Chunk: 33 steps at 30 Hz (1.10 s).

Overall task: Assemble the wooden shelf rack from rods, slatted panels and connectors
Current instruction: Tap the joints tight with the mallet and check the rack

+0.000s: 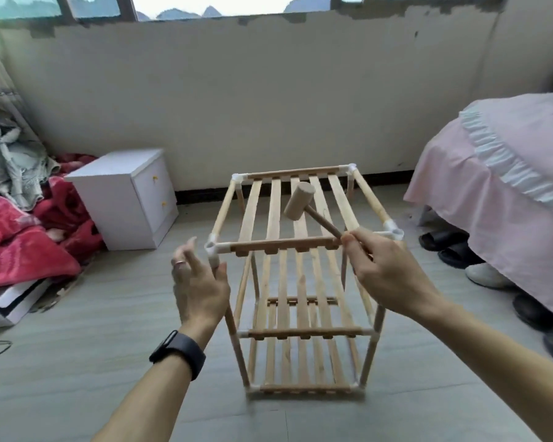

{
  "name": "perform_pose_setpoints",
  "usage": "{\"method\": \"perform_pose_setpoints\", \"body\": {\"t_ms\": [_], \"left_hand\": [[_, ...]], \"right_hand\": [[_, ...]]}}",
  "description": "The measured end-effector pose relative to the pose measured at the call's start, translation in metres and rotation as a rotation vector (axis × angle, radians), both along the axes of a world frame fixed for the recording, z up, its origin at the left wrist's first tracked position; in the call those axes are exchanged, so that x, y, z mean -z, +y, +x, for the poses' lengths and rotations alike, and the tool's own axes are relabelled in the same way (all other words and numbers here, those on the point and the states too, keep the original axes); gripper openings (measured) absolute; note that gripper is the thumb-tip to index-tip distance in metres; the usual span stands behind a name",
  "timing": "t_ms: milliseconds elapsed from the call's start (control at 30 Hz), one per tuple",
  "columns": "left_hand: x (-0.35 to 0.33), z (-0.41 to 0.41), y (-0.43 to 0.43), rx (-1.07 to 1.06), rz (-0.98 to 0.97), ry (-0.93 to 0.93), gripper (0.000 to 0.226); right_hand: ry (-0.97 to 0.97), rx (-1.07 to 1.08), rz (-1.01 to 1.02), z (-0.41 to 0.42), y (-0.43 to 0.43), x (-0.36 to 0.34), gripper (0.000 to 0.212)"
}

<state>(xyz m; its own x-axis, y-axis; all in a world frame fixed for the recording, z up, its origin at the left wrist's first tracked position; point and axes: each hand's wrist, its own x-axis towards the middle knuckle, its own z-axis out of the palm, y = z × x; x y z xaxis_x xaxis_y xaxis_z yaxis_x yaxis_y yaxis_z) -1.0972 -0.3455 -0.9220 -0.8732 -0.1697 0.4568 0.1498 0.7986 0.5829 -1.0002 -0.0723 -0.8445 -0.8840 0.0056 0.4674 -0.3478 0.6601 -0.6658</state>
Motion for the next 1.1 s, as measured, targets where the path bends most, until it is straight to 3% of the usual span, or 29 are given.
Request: {"method": "perform_pose_setpoints", "body": {"t_ms": [33,100,167,233,367,433,533,600,733,833,967,1100], "left_hand": [[-0.004,0.001,0.005,-0.030,-0.128,0.170,0.056],[-0.014,0.007,0.026,0.124,-0.355,0.431,0.078],[-0.021,0.013,0.059,0.336,-0.531,0.491,0.089],[-0.027,0.018,0.098,0.463,-0.619,0.411,0.091],[-0.043,0.016,0.164,0.519,-0.645,0.172,0.074],[-0.044,0.014,0.181,0.481,-0.656,0.174,0.051],[-0.040,0.014,0.186,0.444,-0.627,0.259,0.032],[-0.037,0.011,0.185,0.438,-0.613,0.269,0.031],[-0.036,0.010,0.186,0.435,-0.606,0.274,0.031],[-0.036,0.012,0.187,0.420,-0.593,0.281,0.031],[-0.036,0.013,0.185,0.416,-0.587,0.295,0.032],[-0.036,0.013,0.186,0.411,-0.595,0.301,0.036]], "right_hand": [[-0.018,0.049,0.008,0.006,0.013,0.001,0.025],[-0.046,0.161,0.025,0.021,0.040,0.004,0.024],[-0.069,0.279,0.079,0.035,0.066,0.007,0.025],[-0.098,0.377,0.132,0.048,0.087,0.006,0.025],[-0.197,0.458,0.316,0.064,0.113,-0.008,0.026],[-0.222,0.466,0.349,0.067,0.123,-0.017,0.027],[0.008,0.473,0.176,0.072,0.129,-0.023,0.024],[0.106,0.457,0.141,0.073,0.125,-0.020,0.026],[-0.161,0.434,0.411,0.069,0.126,-0.016,0.033],[0.077,0.439,0.270,0.068,0.127,-0.018,0.028],[-0.106,0.405,0.438,0.064,0.127,-0.015,0.030],[0.121,0.425,0.236,0.068,0.127,-0.011,0.027]]}}
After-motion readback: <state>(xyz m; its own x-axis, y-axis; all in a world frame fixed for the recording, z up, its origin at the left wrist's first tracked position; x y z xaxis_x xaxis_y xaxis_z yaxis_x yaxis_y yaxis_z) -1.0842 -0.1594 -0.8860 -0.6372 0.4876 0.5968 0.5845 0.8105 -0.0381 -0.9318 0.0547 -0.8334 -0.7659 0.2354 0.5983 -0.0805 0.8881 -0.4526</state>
